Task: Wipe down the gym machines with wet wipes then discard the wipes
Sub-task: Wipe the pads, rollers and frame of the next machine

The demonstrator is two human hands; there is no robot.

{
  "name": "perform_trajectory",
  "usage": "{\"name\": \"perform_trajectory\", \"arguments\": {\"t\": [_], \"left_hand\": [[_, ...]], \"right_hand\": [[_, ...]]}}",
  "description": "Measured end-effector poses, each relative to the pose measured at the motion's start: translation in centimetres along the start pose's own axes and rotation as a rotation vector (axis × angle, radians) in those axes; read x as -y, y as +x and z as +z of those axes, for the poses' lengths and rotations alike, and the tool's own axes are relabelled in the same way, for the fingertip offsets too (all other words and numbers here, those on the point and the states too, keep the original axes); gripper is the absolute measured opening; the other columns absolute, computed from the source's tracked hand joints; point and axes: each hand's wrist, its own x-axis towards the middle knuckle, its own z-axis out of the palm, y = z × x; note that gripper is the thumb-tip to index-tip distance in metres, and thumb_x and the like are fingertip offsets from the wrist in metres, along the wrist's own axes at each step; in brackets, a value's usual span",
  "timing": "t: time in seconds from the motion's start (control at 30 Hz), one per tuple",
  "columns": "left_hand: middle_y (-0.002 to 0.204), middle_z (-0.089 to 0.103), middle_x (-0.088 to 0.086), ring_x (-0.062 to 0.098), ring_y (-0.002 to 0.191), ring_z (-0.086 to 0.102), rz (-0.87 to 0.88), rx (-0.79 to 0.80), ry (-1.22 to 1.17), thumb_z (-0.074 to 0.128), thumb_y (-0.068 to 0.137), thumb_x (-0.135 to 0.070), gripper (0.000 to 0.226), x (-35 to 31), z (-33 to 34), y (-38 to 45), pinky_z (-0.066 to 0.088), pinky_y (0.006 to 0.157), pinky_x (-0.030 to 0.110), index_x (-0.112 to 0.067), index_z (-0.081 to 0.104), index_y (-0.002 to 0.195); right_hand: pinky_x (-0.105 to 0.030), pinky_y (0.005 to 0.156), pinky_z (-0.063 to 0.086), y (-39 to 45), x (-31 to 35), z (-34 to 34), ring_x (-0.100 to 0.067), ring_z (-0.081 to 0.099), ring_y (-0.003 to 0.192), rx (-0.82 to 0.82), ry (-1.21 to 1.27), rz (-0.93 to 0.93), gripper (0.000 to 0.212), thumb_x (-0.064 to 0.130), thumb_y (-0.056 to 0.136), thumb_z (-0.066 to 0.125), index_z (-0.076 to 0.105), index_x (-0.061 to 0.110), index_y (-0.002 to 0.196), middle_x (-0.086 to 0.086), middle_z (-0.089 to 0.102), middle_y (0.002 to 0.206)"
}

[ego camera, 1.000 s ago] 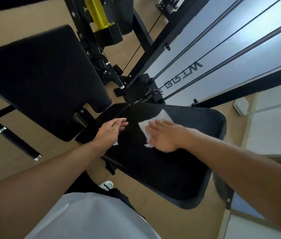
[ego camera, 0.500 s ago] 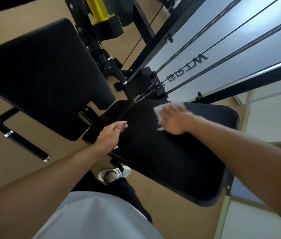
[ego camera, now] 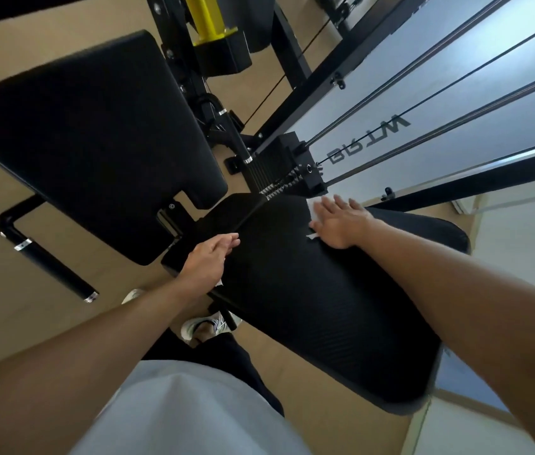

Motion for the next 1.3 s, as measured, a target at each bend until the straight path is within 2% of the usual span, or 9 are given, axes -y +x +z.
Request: {"name": "perform_trajectory", "arguments": {"t": [0.23, 0.53, 0.7, 0.77, 0.83, 0.97, 1.03, 1.13, 1.3], "left_hand": [[0.121, 0.067, -0.020, 0.002, 0.122, 0.057, -0.058, -0.092, -0.043, 0.036, 0.108, -0.038, 0.035, 1.1, -0.9, 0.3, 0.041, 0.106, 0.027, -0.032, 0.063, 0.130], [0.127, 0.065, -0.019, 0.004, 0.126, 0.055, -0.097, -0.124, -0.030, 0.033, 0.108, -0.040, 0.037, 2.4, -2.8, 0.6, 0.036, 0.117, 0.039, -0.034, 0.059, 0.133], [0.121, 0.068, -0.017, 0.005, 0.121, 0.058, -0.109, -0.111, -0.061, 0.035, 0.109, -0.035, 0.036, 1.7, -1.4, 0.6, 0.039, 0.115, 0.039, -0.029, 0.062, 0.131], [0.121, 0.068, -0.015, 0.006, 0.121, 0.059, -0.104, -0.120, -0.056, 0.035, 0.109, -0.033, 0.036, 1.3, -1.5, 0.6, 0.040, 0.113, 0.037, -0.026, 0.062, 0.131], [0.122, 0.069, -0.013, 0.007, 0.119, 0.060, -0.093, -0.150, -0.060, 0.034, 0.110, -0.032, 0.036, 1.0, -2.0, 0.7, 0.042, 0.111, 0.036, -0.025, 0.063, 0.130], [0.122, 0.070, -0.007, 0.011, 0.116, 0.063, -0.101, -0.194, -0.160, 0.036, 0.110, -0.031, 0.035, 0.1, -2.9, 0.7, 0.048, 0.105, 0.035, -0.021, 0.063, 0.130], [0.117, 0.072, -0.006, 0.011, 0.110, 0.066, -0.101, -0.176, -0.197, 0.037, 0.110, -0.032, 0.035, -0.9, -2.7, 0.4, 0.053, 0.094, 0.029, -0.020, 0.064, 0.128], [0.097, 0.076, -0.010, 0.009, 0.097, 0.069, -0.089, -0.143, -0.142, 0.039, 0.106, -0.047, 0.040, -2.7, -1.8, -0.5, 0.051, 0.082, 0.025, -0.029, 0.074, 0.111], [0.083, 0.072, 0.011, 0.027, 0.071, 0.062, -0.129, -0.018, -0.256, 0.038, 0.089, -0.078, 0.069, -5.2, -0.7, -2.0, 0.048, 0.066, 0.036, -0.023, 0.079, 0.092]], "right_hand": [[-0.049, 0.125, -0.008, -4.0, 16.7, 4.5, -0.025, -0.017, 0.155, 0.176, -0.121, -0.570, 0.068, 0.051, 0.108, 0.019, -0.004, 0.018, 0.163, -0.004, -0.013, 0.170], [-0.048, 0.125, -0.002, 4.4, 3.6, -0.1, -0.026, -0.006, 0.157, 0.029, 0.008, -0.125, 0.073, 0.059, 0.105, 0.020, 0.004, 0.018, 0.163, -0.005, -0.003, 0.171], [-0.050, 0.126, -0.004, -1.4, 11.8, 2.5, -0.029, -0.010, 0.156, 0.095, -0.075, -0.488, 0.118, 0.092, 0.081, 0.034, -0.005, 0.016, 0.162, -0.008, -0.007, 0.170], [-0.051, 0.126, -0.004, -4.2, 15.4, 4.5, -0.027, -0.013, 0.156, 0.101, -0.162, -0.662, 0.125, 0.088, 0.077, 0.049, -0.007, 0.014, 0.161, -0.006, -0.010, 0.170], [-0.048, 0.126, -0.001, -5.0, 16.2, 5.2, -0.024, -0.009, 0.157, 0.025, -0.168, -0.699, 0.110, 0.070, 0.088, 0.056, -0.003, 0.012, 0.162, -0.006, -0.005, 0.171], [-0.037, 0.121, 0.025, -5.6, 14.1, 2.1, -0.027, 0.028, 0.151, 0.142, 0.344, -0.666, 0.050, 0.025, 0.108, 0.040, 0.035, 0.013, 0.156, -0.009, 0.034, 0.162], [-0.035, 0.106, 0.043, -5.8, 13.0, 0.3, -0.029, 0.053, 0.132, 0.213, 0.810, -0.497, 0.040, 0.029, 0.109, 0.043, 0.055, 0.011, 0.143, -0.012, 0.058, 0.142], [-0.033, 0.097, 0.054, -5.3, 10.6, -1.3, -0.019, 0.067, 0.109, 0.243, 1.380, -0.273, 0.027, 0.030, 0.105, 0.053, 0.065, 0.013, 0.123, -0.005, 0.070, 0.118], [-0.050, 0.103, 0.052, -3.8, 8.1, -1.6, -0.028, 0.071, 0.109, 0.083, 1.471, -0.136, 0.032, 0.033, 0.095, 0.068, 0.070, 0.007, 0.114, -0.011, 0.075, 0.113]]}}
